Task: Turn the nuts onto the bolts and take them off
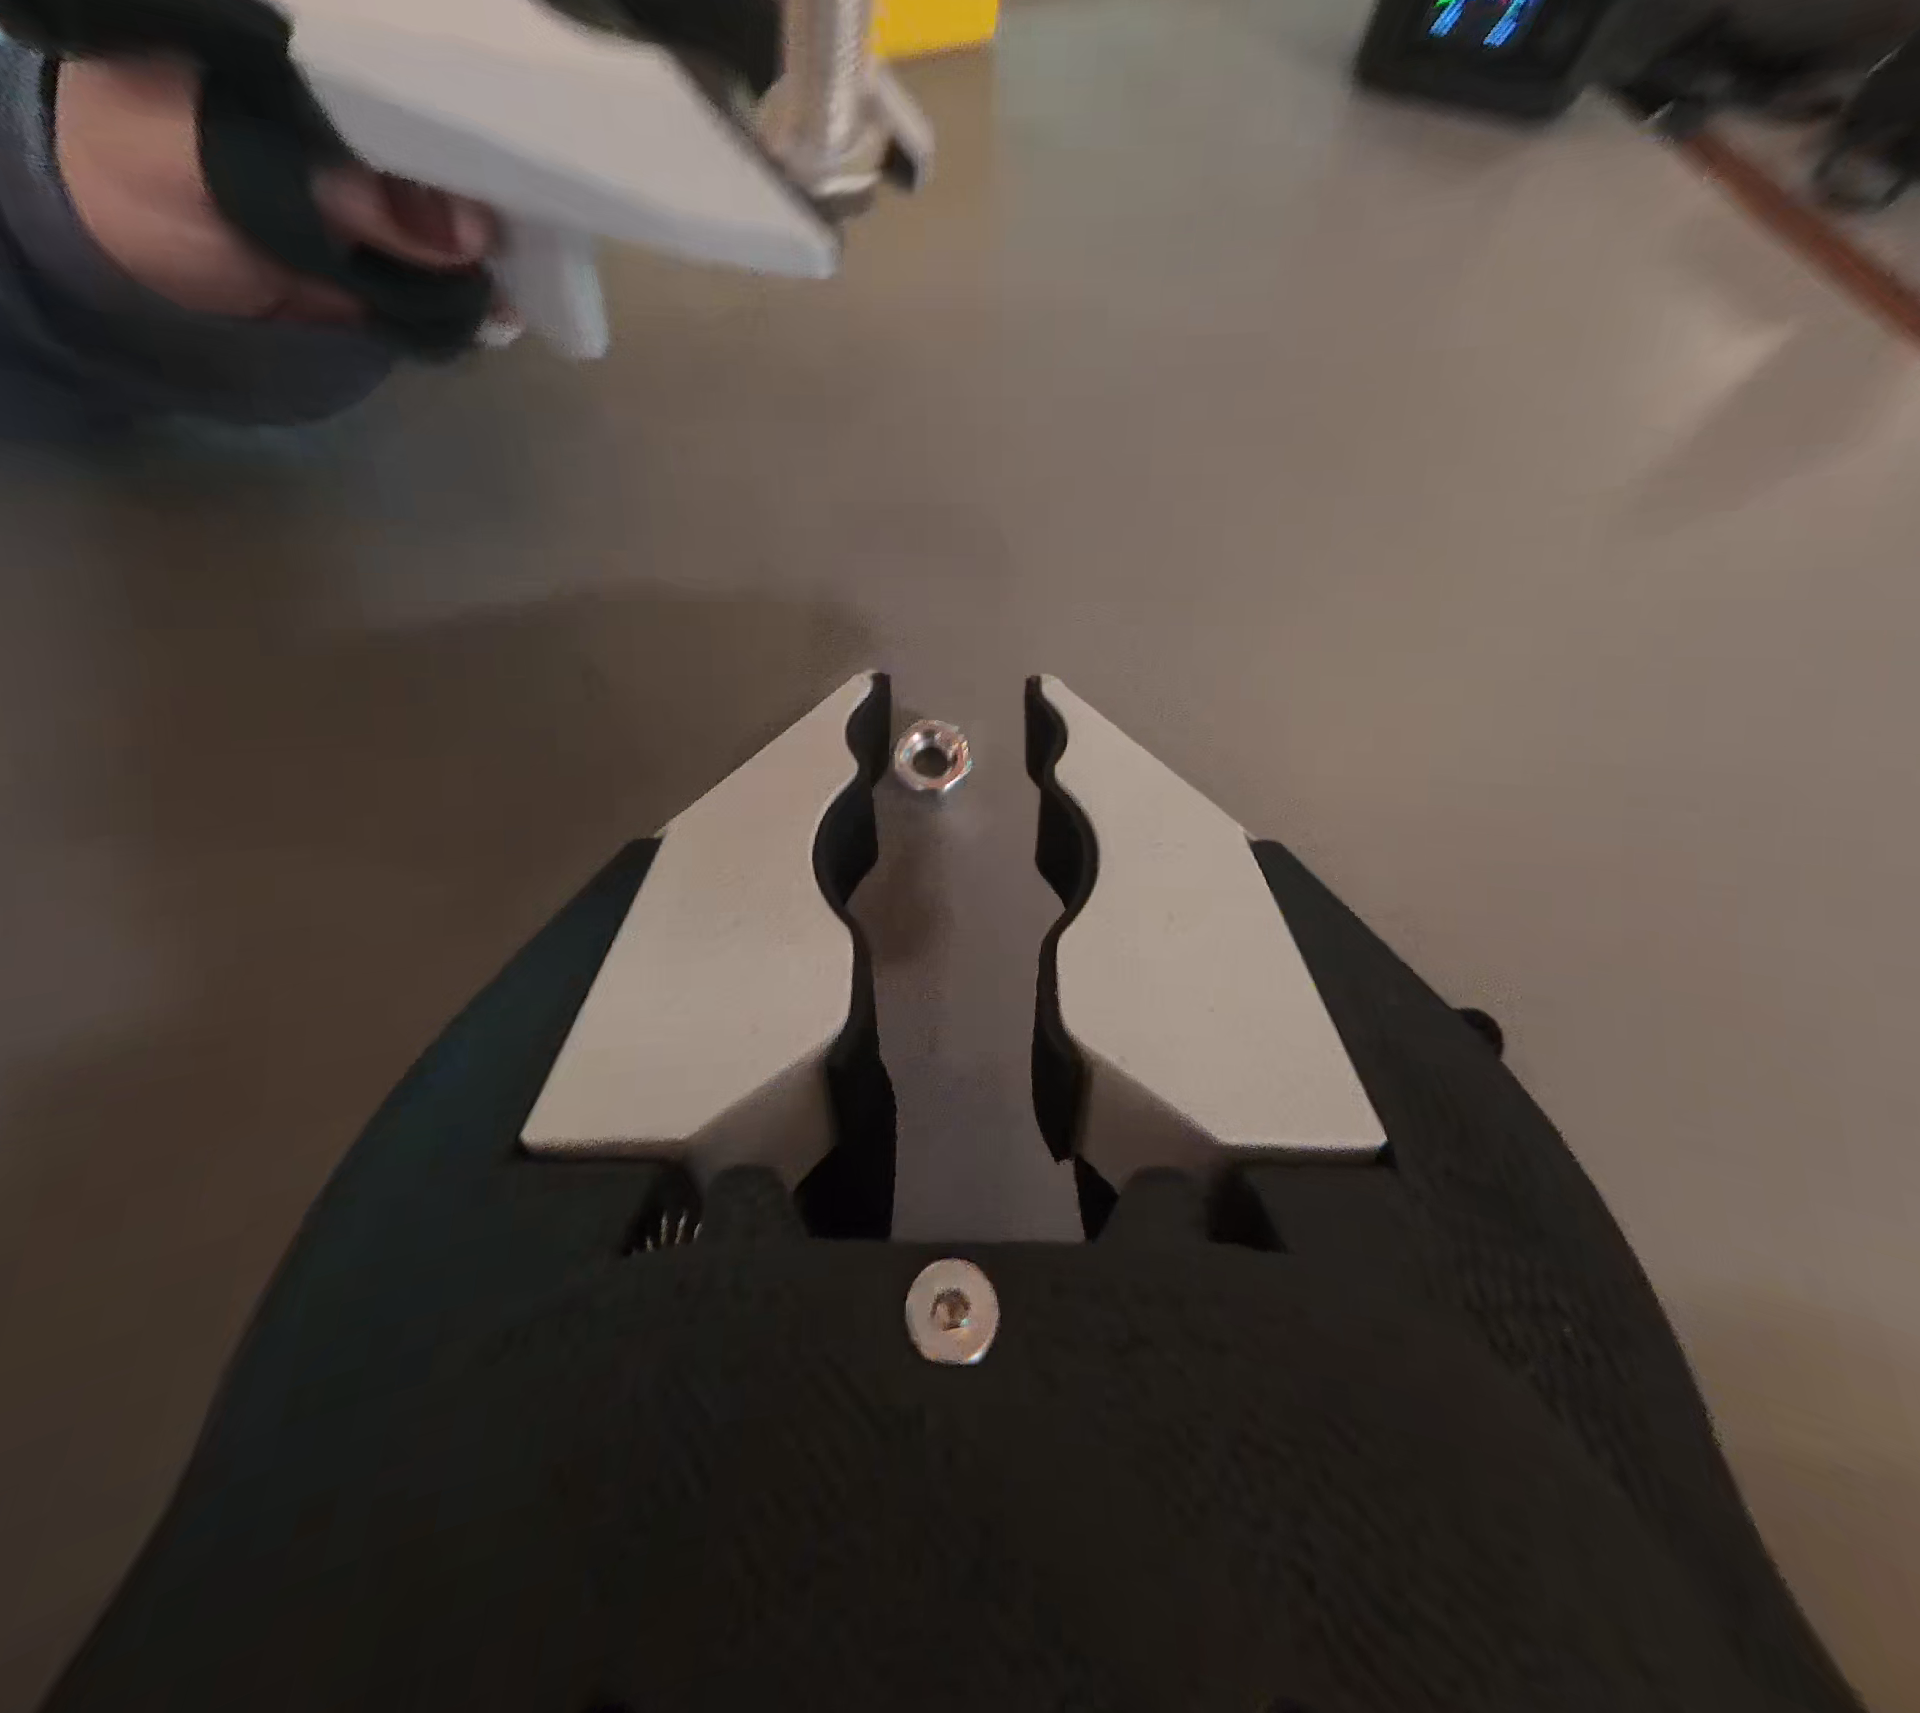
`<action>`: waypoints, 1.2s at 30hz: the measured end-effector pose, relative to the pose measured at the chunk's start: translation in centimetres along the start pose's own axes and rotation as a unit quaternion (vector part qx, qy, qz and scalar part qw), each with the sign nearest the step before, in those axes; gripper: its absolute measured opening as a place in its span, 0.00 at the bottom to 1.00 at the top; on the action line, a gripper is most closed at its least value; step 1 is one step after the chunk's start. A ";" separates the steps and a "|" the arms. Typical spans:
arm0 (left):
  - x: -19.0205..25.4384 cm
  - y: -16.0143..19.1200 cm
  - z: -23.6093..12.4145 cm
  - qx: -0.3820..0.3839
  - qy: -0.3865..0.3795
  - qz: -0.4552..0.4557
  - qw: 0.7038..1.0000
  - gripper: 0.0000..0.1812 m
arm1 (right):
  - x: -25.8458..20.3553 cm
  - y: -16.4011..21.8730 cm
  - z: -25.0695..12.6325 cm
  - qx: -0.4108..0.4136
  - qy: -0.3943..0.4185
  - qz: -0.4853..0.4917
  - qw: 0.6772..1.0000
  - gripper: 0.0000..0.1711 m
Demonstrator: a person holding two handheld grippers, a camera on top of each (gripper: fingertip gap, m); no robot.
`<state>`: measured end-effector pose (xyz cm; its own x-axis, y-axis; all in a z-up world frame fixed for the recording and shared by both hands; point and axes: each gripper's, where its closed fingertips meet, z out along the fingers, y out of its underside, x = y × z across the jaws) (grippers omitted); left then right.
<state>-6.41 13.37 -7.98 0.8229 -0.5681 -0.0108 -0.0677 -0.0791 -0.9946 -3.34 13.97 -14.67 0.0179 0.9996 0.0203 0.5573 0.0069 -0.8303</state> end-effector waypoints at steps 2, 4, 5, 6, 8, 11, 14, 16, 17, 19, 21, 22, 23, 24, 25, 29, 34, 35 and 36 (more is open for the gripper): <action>-0.7 0.3 0.9 0.017 -0.002 -0.009 1.000 0.08 | -0.6 1.1 1.0 -0.033 -0.018 0.002 0.999 0.15; -0.7 0.9 1.4 0.019 0.012 -0.018 1.000 0.08 | -0.8 2.1 1.6 -0.063 -0.018 -0.004 0.998 0.16; -0.3 0.9 1.4 0.020 0.029 -0.017 0.999 0.08 | -0.8 2.3 1.8 -0.070 -0.016 -0.005 0.997 0.17; 0.3 0.6 1.2 0.029 0.045 -0.011 0.999 0.08 | -0.7 2.5 1.9 -0.075 -0.015 -0.005 0.997 0.17; 1.5 0.3 0.7 0.044 0.081 -0.004 0.996 0.08 | -0.6 2.6 2.0 -0.081 -0.011 -0.007 0.997 0.16; 1.9 0.1 0.3 0.051 0.096 -0.010 0.994 0.08 | -0.8 2.2 1.7 -0.078 -0.011 -0.013 0.997 0.10; 2.2 -0.2 0.3 0.062 0.117 -0.047 0.990 0.08 | -0.1 -1.9 -0.8 0.010 0.005 -0.011 1.000 0.09; 2.4 -0.4 0.3 0.067 0.127 -0.061 0.988 0.08 | 0.0 -5.8 -3.7 0.080 -0.006 -0.013 0.997 0.09; 2.6 -0.5 0.3 0.071 0.133 -0.066 0.986 0.08 | -0.2 -7.5 -5.1 0.104 -0.017 -0.021 0.994 0.09; 3.2 -0.7 0.2 0.076 0.152 -0.073 0.983 0.08 | -1.0 -10.1 -7.0 0.119 -0.055 -0.038 0.991 0.09; 3.9 -0.8 0.2 0.077 0.168 -0.068 0.980 0.08 | -2.6 -11.6 -7.7 0.107 -0.098 -0.059 0.988 0.09; 4.1 -0.9 0.1 0.079 0.173 -0.065 0.980 0.08 | -3.3 -11.8 -7.6 0.091 -0.108 -0.071 0.987 0.09; 4.2 -1.1 0.0 0.086 0.173 -0.060 0.979 0.08 | -3.8 -11.7 -7.3 0.068 -0.111 -0.081 0.988 0.09; 4.3 -1.4 -0.2 0.095 0.174 -0.055 0.979 0.08 | -3.9 -11.3 -6.9 0.041 -0.103 -0.089 0.990 0.09; 4.4 -1.5 -0.3 0.097 0.178 -0.053 0.978 0.08 | -4.1 -10.9 -6.7 0.016 -0.096 -0.098 0.990 0.09; 4.8 -1.2 -0.2 0.091 0.192 -0.058 0.975 0.08 | -4.1 -10.2 -6.5 -0.024 -0.083 -0.103 0.991 0.09; 5.3 -1.0 0.0 0.085 0.196 -0.048 0.976 0.08 | -3.9 -9.1 -6.6 -0.055 -0.080 -0.091 0.991 0.09; 5.3 -0.9 0.0 0.083 0.197 -0.048 0.976 0.08 | -3.9 -9.1 -6.5 -0.058 -0.082 -0.089 0.991 0.09; 5.3 -0.9 0.0 0.083 0.197 -0.048 0.976 0.08 | -4.0 -9.0 -6.5 -0.060 -0.084 -0.088 0.991 0.09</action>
<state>-1.97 10.44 -7.12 0.5377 -0.8381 0.0918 0.1183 -0.0327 -0.9924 -3.02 9.77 -3.62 -0.2206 0.9737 0.0571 0.6343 0.1877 -0.7499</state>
